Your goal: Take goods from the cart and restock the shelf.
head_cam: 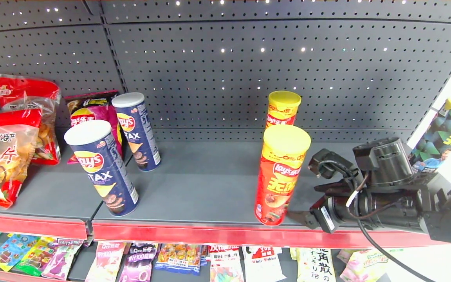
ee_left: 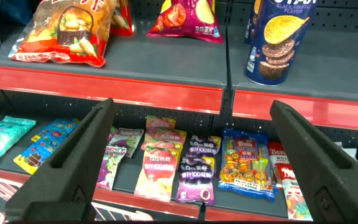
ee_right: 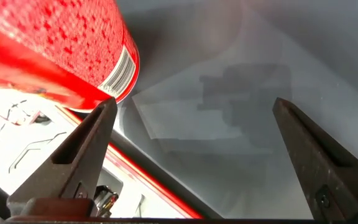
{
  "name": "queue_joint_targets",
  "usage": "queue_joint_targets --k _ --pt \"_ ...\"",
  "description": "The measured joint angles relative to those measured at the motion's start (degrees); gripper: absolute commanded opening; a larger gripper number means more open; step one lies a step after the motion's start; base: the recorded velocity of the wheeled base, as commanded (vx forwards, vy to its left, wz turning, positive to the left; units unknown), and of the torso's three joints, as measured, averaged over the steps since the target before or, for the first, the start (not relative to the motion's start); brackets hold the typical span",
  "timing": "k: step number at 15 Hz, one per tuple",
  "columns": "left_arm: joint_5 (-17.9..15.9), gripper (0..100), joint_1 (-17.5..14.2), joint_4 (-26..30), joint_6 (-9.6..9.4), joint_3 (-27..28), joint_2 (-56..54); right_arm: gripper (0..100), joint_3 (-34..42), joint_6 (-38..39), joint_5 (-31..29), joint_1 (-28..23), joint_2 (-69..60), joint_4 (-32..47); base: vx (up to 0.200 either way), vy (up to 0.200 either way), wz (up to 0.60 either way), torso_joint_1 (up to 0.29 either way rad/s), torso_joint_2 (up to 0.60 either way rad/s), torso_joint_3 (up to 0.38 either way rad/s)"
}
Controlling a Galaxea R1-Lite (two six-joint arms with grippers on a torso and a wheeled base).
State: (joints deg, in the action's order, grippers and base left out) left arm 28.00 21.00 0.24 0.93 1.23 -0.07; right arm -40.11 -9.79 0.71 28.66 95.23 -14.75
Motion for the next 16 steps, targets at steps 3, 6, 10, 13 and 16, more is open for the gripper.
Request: queue_joint_targets --k 3,6,10,13,16 --pt "-0.1 100 0.0 0.0 0.07 0.0 0.0 100 1.5 1.0 -1.1 -0.4 -1.8 0.0 0.0 0.0 0.0 0.0 0.0 0.0" --pt "-0.5 100 0.0 0.0 -0.06 0.0 0.0 100 4.3 1.2 -2.4 -0.4 -7.0 0.1 0.0 0.0 0.0 0.0 0.0 0.0" --pt "-2.6 100 0.1 0.1 -0.09 0.0 0.0 100 9.7 1.2 -3.7 -0.2 -19.7 0.1 0.0 0.0 0.0 0.0 0.0 0.0" --pt "-6.2 100 0.1 0.1 -1.26 0.0 0.0 100 15.7 1.2 -4.1 0.0 -34.4 0.5 0.0 0.0 0.0 0.0 0.0 0.0" --pt "-7.4 100 0.2 0.0 -1.52 0.1 0.0 100 19.6 1.6 -6.4 -4.1 -50.8 3.9 0.0 0.0 0.0 0.0 0.0 0.0"
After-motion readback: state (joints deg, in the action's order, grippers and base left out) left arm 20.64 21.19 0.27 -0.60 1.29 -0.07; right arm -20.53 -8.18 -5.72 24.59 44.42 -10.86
